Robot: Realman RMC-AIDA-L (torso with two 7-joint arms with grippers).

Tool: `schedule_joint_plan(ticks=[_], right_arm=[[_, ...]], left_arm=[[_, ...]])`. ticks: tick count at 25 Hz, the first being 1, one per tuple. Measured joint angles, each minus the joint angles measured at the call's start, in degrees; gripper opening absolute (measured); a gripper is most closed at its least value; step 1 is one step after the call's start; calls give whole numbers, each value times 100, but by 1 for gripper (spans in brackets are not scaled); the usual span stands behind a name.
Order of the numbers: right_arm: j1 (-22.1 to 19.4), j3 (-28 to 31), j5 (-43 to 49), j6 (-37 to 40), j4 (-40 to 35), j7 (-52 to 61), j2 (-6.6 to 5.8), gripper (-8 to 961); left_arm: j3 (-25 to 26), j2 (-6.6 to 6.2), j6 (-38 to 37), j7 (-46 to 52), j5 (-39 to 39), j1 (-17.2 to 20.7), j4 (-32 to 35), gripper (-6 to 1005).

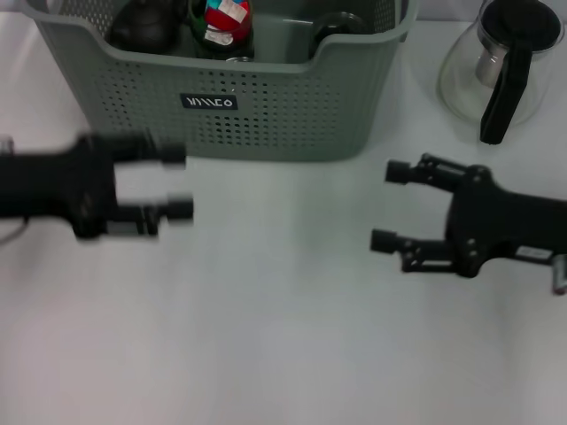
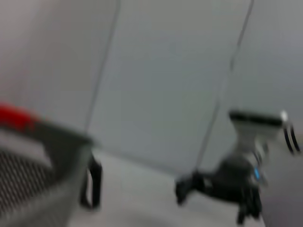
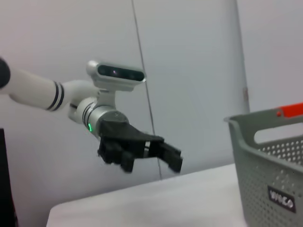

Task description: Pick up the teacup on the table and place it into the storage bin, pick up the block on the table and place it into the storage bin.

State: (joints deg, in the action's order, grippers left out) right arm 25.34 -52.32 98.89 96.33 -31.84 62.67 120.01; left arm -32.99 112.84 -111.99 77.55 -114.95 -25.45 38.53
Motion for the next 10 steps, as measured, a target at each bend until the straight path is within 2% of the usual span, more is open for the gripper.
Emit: schedule_joint_plan(ticks=[5,10], right_arm=[[298,-400,9,-661,761,-615,20,927],[451,-483,0,-826,1032,-684,22,927]], left_arm=[[-83,168,164,-354,-760,-102,-145,766],[-472,284,497,-478,-959,-166,-233,766]])
